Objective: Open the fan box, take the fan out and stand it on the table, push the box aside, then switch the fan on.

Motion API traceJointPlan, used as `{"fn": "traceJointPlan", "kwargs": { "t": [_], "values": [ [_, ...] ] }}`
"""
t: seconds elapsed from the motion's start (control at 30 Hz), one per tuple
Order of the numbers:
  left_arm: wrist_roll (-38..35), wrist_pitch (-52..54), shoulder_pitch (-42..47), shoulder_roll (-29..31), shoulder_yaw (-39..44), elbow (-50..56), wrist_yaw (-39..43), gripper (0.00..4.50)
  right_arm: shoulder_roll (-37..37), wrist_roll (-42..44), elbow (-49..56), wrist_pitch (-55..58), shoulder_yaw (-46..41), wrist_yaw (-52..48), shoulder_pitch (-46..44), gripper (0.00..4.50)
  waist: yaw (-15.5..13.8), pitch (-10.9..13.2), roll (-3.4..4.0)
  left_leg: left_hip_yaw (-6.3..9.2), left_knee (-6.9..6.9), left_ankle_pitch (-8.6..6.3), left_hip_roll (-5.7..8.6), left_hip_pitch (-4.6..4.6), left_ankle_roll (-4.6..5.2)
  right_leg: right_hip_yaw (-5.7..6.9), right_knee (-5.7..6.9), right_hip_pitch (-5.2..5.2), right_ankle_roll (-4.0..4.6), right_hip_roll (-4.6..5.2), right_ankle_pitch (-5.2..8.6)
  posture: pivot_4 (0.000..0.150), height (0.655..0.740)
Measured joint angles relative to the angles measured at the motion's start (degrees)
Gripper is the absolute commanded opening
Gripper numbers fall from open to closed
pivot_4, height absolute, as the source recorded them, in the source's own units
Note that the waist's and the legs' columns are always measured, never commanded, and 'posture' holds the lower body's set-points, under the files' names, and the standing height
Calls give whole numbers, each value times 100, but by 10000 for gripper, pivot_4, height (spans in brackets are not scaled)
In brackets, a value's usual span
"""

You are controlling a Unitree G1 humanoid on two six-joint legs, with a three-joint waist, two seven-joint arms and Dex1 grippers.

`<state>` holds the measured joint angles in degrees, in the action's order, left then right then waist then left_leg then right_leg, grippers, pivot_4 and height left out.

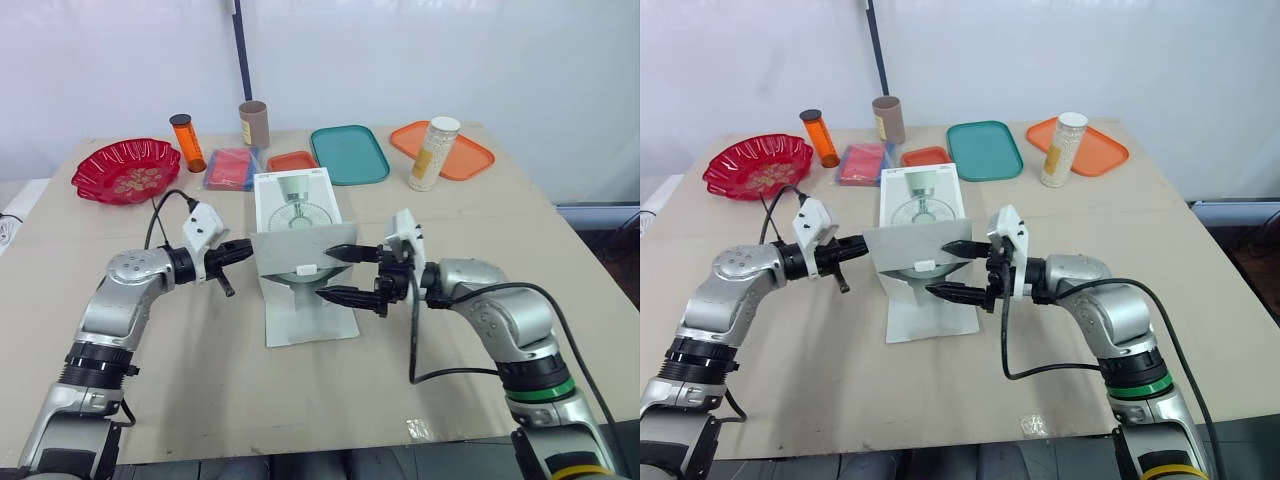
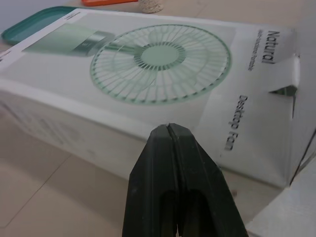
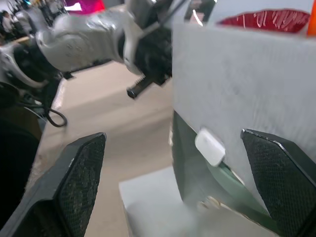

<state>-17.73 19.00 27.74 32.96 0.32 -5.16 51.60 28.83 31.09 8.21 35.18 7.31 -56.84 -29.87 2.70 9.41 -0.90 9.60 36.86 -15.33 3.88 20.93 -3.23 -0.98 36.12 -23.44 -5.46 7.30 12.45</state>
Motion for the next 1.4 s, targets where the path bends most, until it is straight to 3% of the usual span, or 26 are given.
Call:
{"fn": "traceJointPlan", "kwargs": {
  "t": [0.27, 0.5, 0.77, 0.93, 1.1, 1.3, 1.4],
  "values": [
    [-343, 412, -243, 178, 413, 498, -115, 504, -277, -343, -553, -29, -15, 542, -308, 45000, -1, 1, -1, 2, -1, 11, 0, 12, -20, 1, -2, -10, 1, 1, 0, 1500, 7384],
    [-740, 776, 49, 74, 453, 960, -156, 504, -283, -436, -571, -17, -4, 535, -309, 45000, -5, 0, -1, 1, 2, 11, 1, 12, -20, 1, -2, -7, 0, 0, -1, 1500, 7384],
    [-222, 496, 174, -277, -306, 340, -158, 504, -268, -431, -463, 60, -5, 447, -251, 45000, 3, 1, -1, 0, 1, 12, 0, 13, -21, 1, -2, -10, 1, -1, -1, 1500, 7384],
    [-60, 199, 233, -283, -338, 140, -100, 504, -200, -274, -108, 304, -67, 444, -232, 45000, -2, 0, -1, 2, 1, 11, 0, 12, -20, 1, -1, -8, 1, 0, -1, 1500, 7384],
    [-23, 136, 237, -283, -337, 118, -62, 0, -181, 30, 335, 686, -287, 617, -337, 29344, -2, 0, -1, 2, 1, 11, 0, 12, -20, 1, -1, -8, 1, 0, -1, 1500, 7384],
    [-21, 126, 269, -284, -336, 62, -25, 0, 55, -8, 622, 865, -134, 695, -471, 1759, -6, 0, -1, 1, 2, 7, 1, 12, -12, 2, -2, -6, 1, 1, -1, 1500, 7384],
    [-17, 120, 284, -288, -336, 41, -3, 0, 283, -144, 728, 866, 146, 575, -421, 583, -6, 0, -1, 2, 3, 4, 1, 12, -8, 2, -1, -7, 1, 0, -1, 1500, 7384]
  ]
}}
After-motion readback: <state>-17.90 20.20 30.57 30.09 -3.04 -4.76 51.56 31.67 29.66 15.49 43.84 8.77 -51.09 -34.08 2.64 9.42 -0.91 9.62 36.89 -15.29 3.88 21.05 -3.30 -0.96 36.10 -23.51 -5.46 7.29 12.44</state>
